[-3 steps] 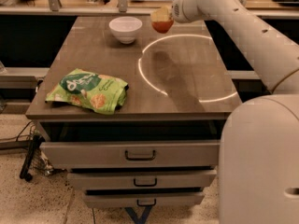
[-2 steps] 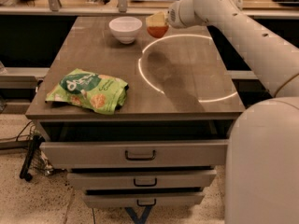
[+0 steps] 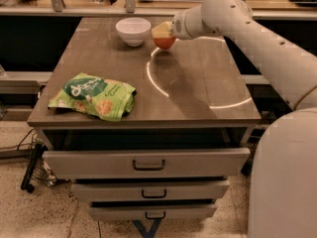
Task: Pick apple from white bowl and place on counter
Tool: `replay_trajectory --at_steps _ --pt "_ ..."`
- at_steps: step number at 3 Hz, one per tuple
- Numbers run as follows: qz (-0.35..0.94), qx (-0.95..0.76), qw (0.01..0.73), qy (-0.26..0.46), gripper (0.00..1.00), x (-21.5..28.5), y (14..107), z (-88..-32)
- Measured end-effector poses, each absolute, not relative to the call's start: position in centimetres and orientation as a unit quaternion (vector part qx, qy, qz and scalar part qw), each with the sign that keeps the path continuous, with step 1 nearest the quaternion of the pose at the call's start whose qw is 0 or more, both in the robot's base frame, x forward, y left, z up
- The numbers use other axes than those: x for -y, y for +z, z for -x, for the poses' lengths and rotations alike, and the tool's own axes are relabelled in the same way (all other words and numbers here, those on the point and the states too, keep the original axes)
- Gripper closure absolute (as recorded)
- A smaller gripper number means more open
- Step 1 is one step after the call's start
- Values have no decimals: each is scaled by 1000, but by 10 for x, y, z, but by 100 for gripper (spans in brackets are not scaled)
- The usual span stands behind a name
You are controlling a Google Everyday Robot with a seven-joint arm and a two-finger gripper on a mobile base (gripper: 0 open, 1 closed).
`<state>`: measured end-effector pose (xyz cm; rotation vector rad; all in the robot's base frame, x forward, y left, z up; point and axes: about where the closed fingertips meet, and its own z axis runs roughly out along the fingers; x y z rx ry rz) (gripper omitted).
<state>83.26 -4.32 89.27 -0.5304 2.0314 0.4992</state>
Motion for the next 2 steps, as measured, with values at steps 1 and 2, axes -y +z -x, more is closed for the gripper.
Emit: replay_trajectory --at_steps 1,2 --pt "233 -825 464 223 0 24 889 -824" --pt "244 -823 457 233 0 11 886 -820"
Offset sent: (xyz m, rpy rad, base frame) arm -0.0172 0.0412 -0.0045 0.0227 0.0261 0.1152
